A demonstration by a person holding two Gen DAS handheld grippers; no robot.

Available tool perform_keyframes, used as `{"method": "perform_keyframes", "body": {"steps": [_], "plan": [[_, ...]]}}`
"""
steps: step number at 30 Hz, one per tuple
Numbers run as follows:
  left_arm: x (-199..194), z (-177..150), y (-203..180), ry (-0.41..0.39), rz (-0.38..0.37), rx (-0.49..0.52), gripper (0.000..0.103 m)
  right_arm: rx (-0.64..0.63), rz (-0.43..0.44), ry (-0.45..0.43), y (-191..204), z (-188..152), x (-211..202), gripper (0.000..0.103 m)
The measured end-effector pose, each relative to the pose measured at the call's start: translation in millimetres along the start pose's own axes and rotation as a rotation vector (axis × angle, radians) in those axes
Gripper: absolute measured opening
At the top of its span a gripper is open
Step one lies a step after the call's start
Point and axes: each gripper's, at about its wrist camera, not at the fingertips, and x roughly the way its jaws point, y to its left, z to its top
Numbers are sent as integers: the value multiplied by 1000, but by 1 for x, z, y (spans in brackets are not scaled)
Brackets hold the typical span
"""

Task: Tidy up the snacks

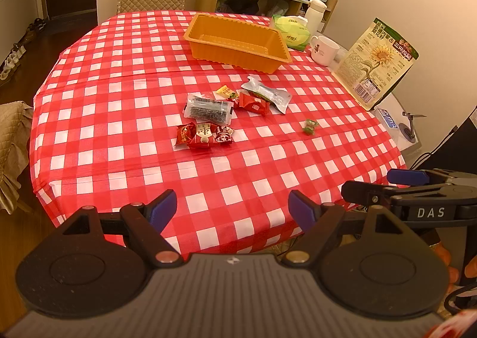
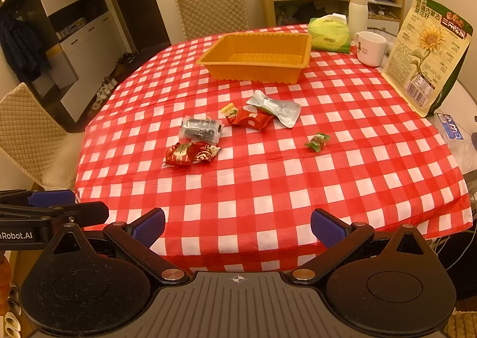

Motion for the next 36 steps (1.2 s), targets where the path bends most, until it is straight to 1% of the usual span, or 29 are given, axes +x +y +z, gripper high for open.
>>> {"method": "perform_keyframes", "body": {"steps": [3, 4, 27, 28, 29, 36], "plan": [[0, 0, 0, 0, 0, 0, 80, 0, 0, -1, -2, 0, 0, 103], [0, 0, 0, 0, 0, 0, 80, 0, 0, -1, 5, 0, -1, 103], [0, 0, 0, 2, 0, -2, 81, 0, 2, -2, 3, 1, 2, 103], [1, 4, 8, 2, 0, -2, 81, -1, 2, -3, 2, 1, 2, 103], [1, 4, 8, 2, -1, -3, 81, -1, 2, -1, 7, 1, 2, 103], [4, 2, 10, 4, 0, -3, 81, 0, 3, 1, 6, 2, 4, 103]]}}
